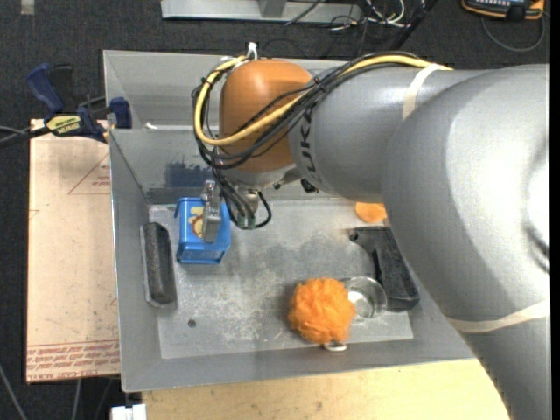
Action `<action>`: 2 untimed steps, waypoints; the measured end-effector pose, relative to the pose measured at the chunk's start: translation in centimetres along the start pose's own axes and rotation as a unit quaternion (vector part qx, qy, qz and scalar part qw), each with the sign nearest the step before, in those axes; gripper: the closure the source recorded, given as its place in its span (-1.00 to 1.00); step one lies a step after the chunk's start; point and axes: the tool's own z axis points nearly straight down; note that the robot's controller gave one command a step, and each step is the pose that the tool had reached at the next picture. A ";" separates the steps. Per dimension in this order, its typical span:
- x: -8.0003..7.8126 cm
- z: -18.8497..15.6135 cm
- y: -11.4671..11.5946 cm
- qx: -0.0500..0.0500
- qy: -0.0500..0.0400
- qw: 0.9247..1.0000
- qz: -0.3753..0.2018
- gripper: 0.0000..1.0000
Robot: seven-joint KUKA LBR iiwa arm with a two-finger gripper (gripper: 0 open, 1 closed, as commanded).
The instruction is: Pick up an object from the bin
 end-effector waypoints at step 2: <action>-0.2 0.1 0.0 -0.001 -0.001 1.000 0.002 1.00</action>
Offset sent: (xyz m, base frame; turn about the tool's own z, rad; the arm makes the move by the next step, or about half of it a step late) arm 0.0234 0.0200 -0.0461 0.0987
